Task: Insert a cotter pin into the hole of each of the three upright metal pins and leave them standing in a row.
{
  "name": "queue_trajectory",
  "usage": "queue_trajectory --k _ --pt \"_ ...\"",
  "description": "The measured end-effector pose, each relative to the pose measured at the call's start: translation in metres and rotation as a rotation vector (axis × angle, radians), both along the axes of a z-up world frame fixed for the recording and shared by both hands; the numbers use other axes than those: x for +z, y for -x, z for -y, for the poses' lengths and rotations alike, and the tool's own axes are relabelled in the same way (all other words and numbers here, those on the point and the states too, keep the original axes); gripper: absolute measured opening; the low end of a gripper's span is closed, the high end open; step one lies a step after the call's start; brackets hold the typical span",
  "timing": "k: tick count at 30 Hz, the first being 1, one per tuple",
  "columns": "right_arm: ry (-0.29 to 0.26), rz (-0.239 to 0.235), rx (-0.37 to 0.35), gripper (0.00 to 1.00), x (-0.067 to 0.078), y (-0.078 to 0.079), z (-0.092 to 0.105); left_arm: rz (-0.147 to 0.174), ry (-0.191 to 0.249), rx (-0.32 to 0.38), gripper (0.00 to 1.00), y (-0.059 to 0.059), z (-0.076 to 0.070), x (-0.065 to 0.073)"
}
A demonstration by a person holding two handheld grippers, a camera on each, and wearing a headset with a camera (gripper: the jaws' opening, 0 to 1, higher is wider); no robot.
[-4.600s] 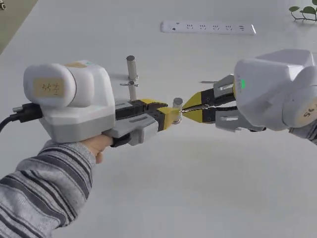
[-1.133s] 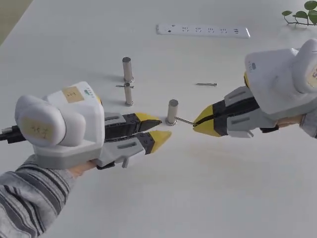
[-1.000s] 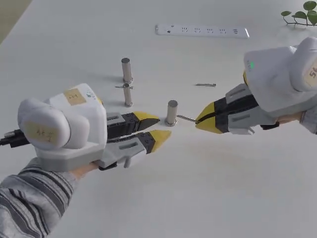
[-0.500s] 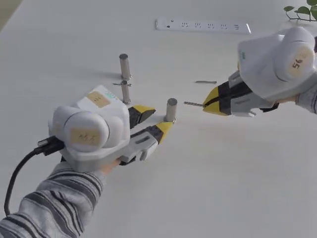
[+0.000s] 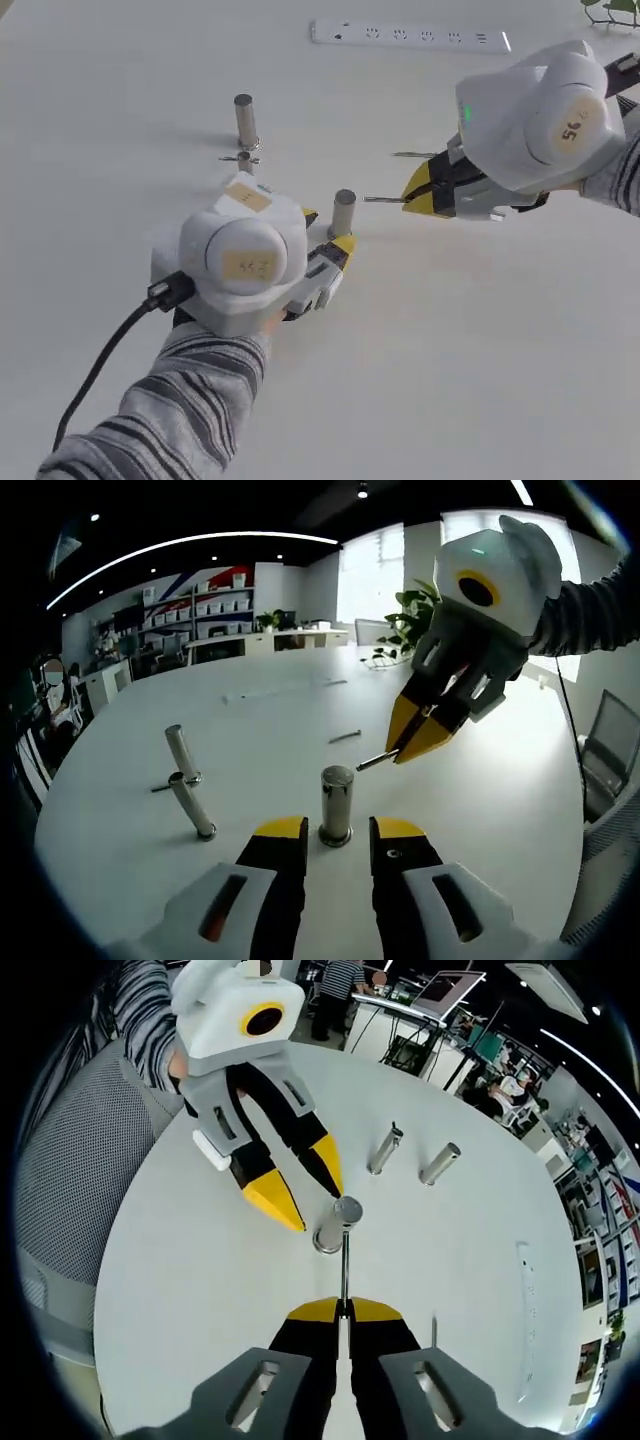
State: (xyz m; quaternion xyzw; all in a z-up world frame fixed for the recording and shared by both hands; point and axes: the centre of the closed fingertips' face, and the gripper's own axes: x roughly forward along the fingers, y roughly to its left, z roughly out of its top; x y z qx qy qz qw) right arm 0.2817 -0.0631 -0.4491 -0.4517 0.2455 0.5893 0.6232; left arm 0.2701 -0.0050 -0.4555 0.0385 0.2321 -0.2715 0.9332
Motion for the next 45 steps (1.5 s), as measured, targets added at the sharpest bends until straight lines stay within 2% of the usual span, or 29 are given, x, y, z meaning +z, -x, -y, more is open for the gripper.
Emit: queue_trajectory --k 4,8,15,28,36,45 --pt "0.009 0.004 0.011 0.00 -0.002 -0.002 -0.001 -0.004 0.008 0.018 0.20 -0.003 0.003 -0.001" --pt "0.007 0.005 0.022 0.00 -0.001 -0.002 -0.003 -0.011 -0.009 0.029 0.19 -0.006 0.005 -0.005" --pt "-0.001 0.002 0.035 0.00 -0.001 -0.002 -0.007 -0.015 -0.009 0.049 0.15 -0.010 0.007 -0.007" --pt "-0.009 -0.002 0.047 0.00 0.000 0.001 -0.012 -0.014 -0.031 0.030 0.10 -0.011 0.008 -0.013" --pt "-0.017 -0.022 0.050 0.00 0.002 0.006 -0.017 -0.017 -0.034 -0.020 0.10 -0.010 0.008 -0.013" --pt "-0.035 -0.068 0.011 0.00 0.002 0.012 -0.020 -0.027 -0.030 -0.028 0.10 -0.008 0.007 -0.014"
